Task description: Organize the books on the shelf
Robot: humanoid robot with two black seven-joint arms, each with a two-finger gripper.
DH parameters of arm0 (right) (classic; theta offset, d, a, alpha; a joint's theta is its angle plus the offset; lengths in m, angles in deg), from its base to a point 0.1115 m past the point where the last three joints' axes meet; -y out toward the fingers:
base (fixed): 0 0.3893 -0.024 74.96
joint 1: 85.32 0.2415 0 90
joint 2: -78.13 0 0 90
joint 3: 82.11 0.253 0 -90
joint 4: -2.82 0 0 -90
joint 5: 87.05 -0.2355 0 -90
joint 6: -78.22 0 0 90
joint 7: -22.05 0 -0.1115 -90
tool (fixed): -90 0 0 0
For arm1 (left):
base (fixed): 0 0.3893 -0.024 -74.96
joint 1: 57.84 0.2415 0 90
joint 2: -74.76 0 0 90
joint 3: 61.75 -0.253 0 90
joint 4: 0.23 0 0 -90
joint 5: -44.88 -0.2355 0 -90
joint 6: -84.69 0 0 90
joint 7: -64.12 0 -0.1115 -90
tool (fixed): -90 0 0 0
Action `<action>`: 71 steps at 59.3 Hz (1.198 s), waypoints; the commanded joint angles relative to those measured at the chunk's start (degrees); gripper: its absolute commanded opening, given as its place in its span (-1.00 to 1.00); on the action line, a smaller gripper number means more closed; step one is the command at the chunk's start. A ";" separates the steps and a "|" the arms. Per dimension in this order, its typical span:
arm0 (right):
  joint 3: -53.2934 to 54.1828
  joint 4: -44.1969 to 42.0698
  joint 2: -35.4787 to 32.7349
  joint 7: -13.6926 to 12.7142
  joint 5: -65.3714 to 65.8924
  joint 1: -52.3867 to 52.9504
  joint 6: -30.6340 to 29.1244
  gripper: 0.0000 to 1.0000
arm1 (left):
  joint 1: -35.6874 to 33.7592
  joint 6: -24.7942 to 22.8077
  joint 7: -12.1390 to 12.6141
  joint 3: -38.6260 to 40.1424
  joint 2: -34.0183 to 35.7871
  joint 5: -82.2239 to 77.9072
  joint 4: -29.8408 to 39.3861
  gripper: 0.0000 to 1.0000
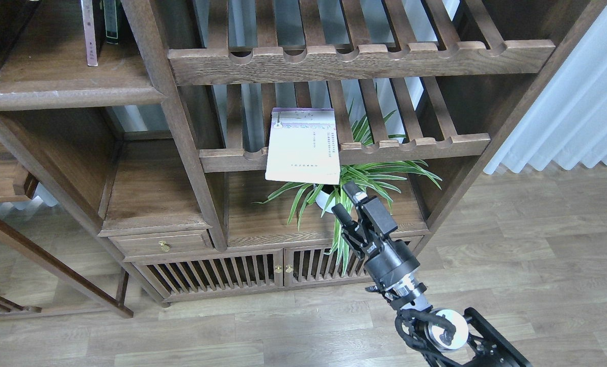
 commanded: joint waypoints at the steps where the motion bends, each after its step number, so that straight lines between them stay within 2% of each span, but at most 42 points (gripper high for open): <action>1: -0.05 0.16 0.00 -0.01 -0.63 0.35 0.00 0.96 | 0.42 -0.01 -0.82 0.04 -1.28 -0.17 -0.01 -0.92; 23: -0.05 0.95 0.00 -0.01 -0.80 0.35 0.00 0.96 | 0.33 1.27 -5.39 -1.02 -2.16 -0.35 -4.14 -0.91; 38: -0.05 1.39 0.00 -0.01 -0.80 -0.09 0.00 0.96 | -0.20 1.27 -10.49 -2.16 -2.42 -0.87 -7.65 -0.91; 39: -0.05 1.48 0.00 -0.01 -0.80 -0.09 0.00 0.96 | -0.28 1.27 -11.79 -2.33 -2.86 -0.87 -8.79 -0.91; 41: -0.05 1.48 0.00 -0.01 -0.80 -0.09 0.00 0.96 | -0.29 1.27 -12.59 -2.42 -3.38 -0.87 -9.50 -0.91; 55: -0.05 1.57 0.00 -0.01 -0.80 0.26 0.00 0.96 | -0.81 1.19 -16.11 -4.27 -4.53 -1.31 -12.58 -0.92; 62: -0.05 1.57 0.00 -0.01 -0.80 0.53 0.00 0.95 | -0.81 1.19 -19.80 -5.06 -6.20 -1.31 -14.42 -0.94; 71: -0.05 1.57 0.00 -0.01 -0.81 0.79 0.00 0.95 | -1.43 1.10 -20.86 -5.85 -7.25 -1.31 -15.30 -0.94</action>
